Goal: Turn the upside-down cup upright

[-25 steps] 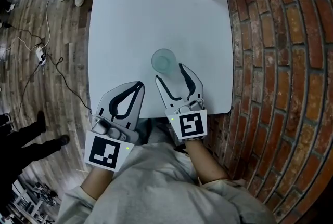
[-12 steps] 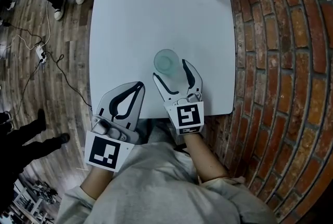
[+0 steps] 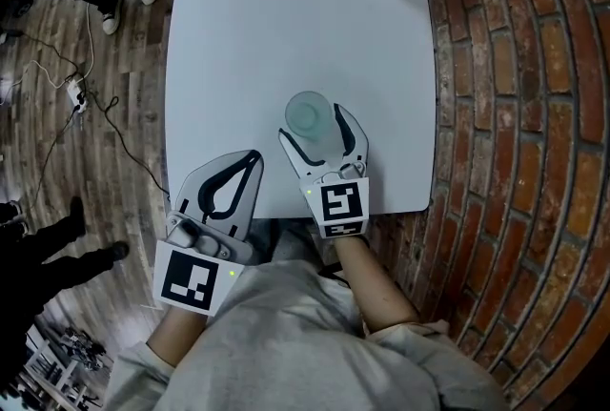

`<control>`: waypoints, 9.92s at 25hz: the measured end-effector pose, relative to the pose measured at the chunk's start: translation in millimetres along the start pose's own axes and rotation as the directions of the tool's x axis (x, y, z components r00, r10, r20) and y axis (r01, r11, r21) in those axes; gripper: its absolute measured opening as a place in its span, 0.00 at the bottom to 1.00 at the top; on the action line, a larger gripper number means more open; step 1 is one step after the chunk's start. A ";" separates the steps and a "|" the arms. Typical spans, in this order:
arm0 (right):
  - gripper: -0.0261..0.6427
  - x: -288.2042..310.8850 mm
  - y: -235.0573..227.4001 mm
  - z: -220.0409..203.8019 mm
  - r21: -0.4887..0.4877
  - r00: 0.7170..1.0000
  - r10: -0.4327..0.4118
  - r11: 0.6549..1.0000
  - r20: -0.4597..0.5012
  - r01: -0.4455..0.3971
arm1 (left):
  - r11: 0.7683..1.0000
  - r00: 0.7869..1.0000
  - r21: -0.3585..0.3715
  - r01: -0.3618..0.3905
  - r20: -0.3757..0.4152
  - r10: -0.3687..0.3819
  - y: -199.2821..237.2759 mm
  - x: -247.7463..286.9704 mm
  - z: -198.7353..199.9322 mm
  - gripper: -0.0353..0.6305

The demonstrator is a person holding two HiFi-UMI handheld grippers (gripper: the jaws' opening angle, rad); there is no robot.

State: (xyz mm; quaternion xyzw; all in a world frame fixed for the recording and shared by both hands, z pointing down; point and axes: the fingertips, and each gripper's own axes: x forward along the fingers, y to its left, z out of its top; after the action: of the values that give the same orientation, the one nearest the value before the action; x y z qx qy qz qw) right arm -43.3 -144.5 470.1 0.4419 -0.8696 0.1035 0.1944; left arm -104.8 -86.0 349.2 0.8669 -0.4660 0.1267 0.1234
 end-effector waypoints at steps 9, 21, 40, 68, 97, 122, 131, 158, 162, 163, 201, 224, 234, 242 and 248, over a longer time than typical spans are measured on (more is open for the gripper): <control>0.63 12.0 -1.5 1.9 -0.014 1.000 -0.012 1.000 0.012 0.012 | 1.000 1.000 -0.011 -0.010 -0.007 0.010 5.4 -1.8 -3.1 0.07; 0.63 18.8 -1.3 3.8 -0.043 0.999 -0.023 0.999 0.023 0.024 | 1.000 1.000 -0.022 -0.019 -0.011 0.019 11.6 -6.3 -4.3 0.07; 0.61 13.6 2.9 15.6 -0.070 0.997 0.001 0.998 0.080 0.005 | 1.000 1.000 -0.022 -0.012 -0.006 0.012 10.8 -7.6 -3.9 0.07; 0.60 -37.0 -6.9 51.7 0.365 0.970 0.025 0.924 0.243 -0.115 | 1.000 0.999 0.003 0.019 0.030 -0.019 -13.8 -13.3 9.0 0.07; 0.60 -47.8 -17.7 43.7 0.747 0.897 0.048 0.535 0.438 -0.394 | 0.999 0.999 0.031 0.030 0.016 -0.031 -25.8 -7.5 10.0 0.07; 0.60 -55.6 -4.6 46.7 0.758 0.873 0.087 0.459 0.481 -0.463 | 0.919 0.954 0.320 0.231 -0.261 -0.149 -20.7 43.4 -66.3 0.64; 0.60 -55.3 -2.0 45.4 0.763 0.875 0.100 0.450 0.474 -0.465 | 0.900 0.939 0.332 0.282 -0.289 -0.187 -28.4 52.0 -71.0 0.64; 0.61 -52.6 -0.6 38.8 0.769 0.867 0.108 0.418 0.486 -0.483 | 0.835 0.919 0.425 0.350 -0.327 -0.219 -32.1 54.5 -78.0 0.51; 0.61 -54.1 -0.8 39.2 0.763 0.870 0.108 0.437 0.482 -0.477 | 0.831 0.917 0.428 0.356 -0.329 -0.224 -32.9 54.2 -77.5 0.51; 0.61 -54.7 -0.6 39.2 0.758 0.872 0.109 0.450 0.478 -0.472 | 0.831 0.917 0.427 0.357 -0.329 -0.225 -33.3 54.1 -77.2 0.51; 0.05 -137.5 -16.9 47.1 0.496 0.933 0.055 0.835 0.356 -0.239 | 0.774 0.710 0.325 0.544 -0.669 -0.218 -46.5 58.4 -112.2 0.50; 0.05 -100.8 -0.7 3.8 0.223 1.000 0.007 0.975 0.000 -0.007 | 0.731 0.686 0.340 0.591 -0.688 -0.235 -64.2 48.9 -95.3 0.49; 0.05 -91.2 -2.9 -9.3 0.274 1.000 0.009 0.962 -0.004 -0.008 | 0.724 0.699 0.361 0.588 -0.677 -0.230 -69.5 48.1 -81.0 0.49; 0.05 -83.7 2.9 -21.2 0.317 0.999 0.029 0.948 -0.018 -0.022 | 0.721 0.704 0.360 0.592 -0.666 -0.246 -75.6 51.3 -76.3 0.48; 0.05 -80.2 7.7 -29.2 0.345 0.999 0.046 0.938 -0.027 -0.034 | 0.720 0.700 0.352 0.597 -0.668 -0.254 -77.7 53.1 -77.6 0.48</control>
State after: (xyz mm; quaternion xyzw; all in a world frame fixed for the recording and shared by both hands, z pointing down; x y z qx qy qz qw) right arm 0.5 -71.3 462.0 0.4494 -0.8435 0.2653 0.1269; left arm -19.4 -59.9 432.3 0.8702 -0.1250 0.4755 0.0330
